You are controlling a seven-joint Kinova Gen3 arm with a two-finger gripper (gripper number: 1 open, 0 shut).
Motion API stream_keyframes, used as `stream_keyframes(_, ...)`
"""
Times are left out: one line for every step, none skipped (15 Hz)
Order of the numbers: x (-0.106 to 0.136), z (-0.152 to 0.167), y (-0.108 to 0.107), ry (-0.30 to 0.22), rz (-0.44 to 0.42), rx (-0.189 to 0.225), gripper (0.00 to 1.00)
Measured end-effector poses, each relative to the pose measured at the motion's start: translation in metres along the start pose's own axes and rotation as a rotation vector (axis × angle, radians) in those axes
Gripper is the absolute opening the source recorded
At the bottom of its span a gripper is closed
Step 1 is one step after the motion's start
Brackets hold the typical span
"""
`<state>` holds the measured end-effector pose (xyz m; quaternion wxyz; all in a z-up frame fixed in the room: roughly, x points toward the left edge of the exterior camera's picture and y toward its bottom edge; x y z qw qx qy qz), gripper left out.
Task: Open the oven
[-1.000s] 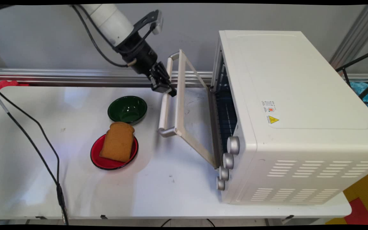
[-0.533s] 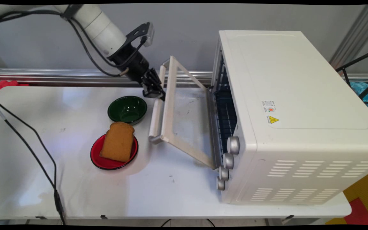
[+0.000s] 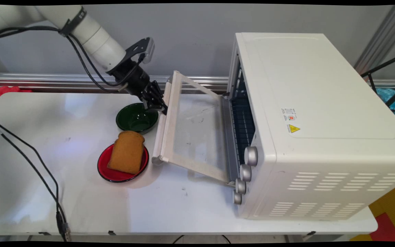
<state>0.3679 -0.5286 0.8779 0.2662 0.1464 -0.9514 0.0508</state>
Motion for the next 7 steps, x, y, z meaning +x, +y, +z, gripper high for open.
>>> stream_keyframes(-0.004,0.002,-0.001,0.001,0.003,0.000,0.00)
stream_keyframes(-0.007,0.005,-0.003,0.002,0.007,-0.001,0.00)
stream_keyframes(-0.009,0.006,-0.004,0.002,0.010,-0.001,0.00)
stream_keyframes(-0.011,0.007,-0.004,0.003,0.012,-0.002,0.00)
stream_keyframes(-0.014,0.007,-0.004,0.005,0.013,-0.001,0.00)
stream_keyframes(-0.017,0.007,-0.005,0.006,0.016,-0.001,0.00)
stream_keyframes(-0.019,0.007,-0.005,0.007,0.017,-0.002,0.00)
